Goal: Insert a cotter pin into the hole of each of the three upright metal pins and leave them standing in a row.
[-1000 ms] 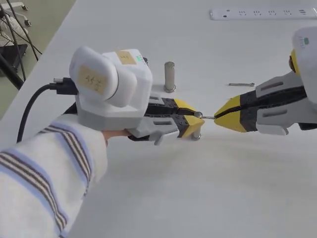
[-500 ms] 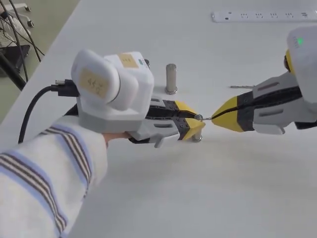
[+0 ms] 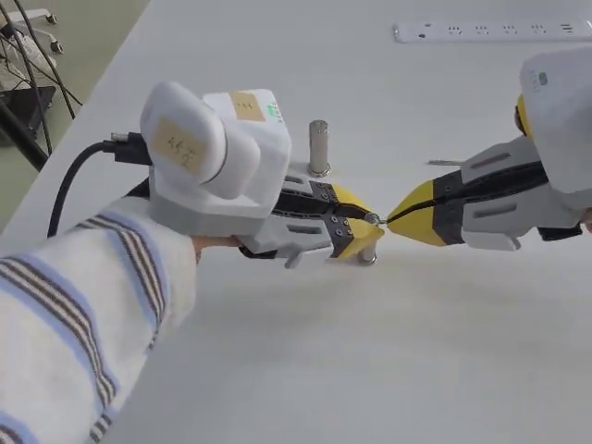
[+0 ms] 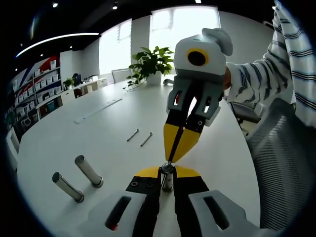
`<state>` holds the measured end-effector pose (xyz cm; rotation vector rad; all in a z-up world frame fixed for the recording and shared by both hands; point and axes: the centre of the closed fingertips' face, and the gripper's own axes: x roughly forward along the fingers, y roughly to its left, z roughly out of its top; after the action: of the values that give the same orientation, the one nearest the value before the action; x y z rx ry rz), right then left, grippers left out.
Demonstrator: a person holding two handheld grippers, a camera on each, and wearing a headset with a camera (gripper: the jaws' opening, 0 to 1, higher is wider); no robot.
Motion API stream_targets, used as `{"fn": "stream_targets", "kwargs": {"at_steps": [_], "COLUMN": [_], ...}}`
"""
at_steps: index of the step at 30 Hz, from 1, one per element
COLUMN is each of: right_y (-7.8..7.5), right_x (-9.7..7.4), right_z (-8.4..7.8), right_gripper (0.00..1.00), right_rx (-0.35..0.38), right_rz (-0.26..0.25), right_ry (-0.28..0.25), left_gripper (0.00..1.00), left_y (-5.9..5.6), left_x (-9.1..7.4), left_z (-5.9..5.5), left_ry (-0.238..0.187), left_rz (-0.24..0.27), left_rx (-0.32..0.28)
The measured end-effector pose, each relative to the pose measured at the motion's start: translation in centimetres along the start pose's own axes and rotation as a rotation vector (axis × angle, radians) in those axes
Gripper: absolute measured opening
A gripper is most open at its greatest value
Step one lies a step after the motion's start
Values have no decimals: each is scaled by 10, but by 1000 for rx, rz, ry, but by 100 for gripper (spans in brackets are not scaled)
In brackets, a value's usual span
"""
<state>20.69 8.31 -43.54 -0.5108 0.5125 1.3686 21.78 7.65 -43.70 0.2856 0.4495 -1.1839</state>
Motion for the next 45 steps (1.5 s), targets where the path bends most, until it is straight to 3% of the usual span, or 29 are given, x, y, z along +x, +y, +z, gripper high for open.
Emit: {"fn": "stream_targets", "kwargs": {"at_steps": [18, 22, 26, 30, 33, 37, 45], "right_y": [-4, -6, -7, -6, -5, -2, -1], "right_x": [-1, 0, 0, 0, 1, 2, 8], "right_z": [-8, -11, -12, -11, -10, -9, -14], "right_gripper": [2, 3, 6, 10, 12, 13, 15], "right_rx": [2, 1, 9, 15, 22, 27, 57], "right_rz": [-15, -14, -19, -22, -21, -12, -11], "right_ry": [1, 4, 1, -8, -14, -23, -31], "left_gripper": [6, 17, 19, 32, 42, 44, 60], "left_y": [-1, -1, -2, -5, -3, -9, -14], "left_x": [0, -3, -8, -15, -19, -27, -41], "left_z": [-2, -7, -11, -13, -11, -9, 0], "left_ry": [13, 33, 48, 50, 39, 28, -9], "left_rz": [12, 19, 16, 10, 29, 12, 28], "left_rx": [-21, -28, -35, -49, -51, -71, -98]}}
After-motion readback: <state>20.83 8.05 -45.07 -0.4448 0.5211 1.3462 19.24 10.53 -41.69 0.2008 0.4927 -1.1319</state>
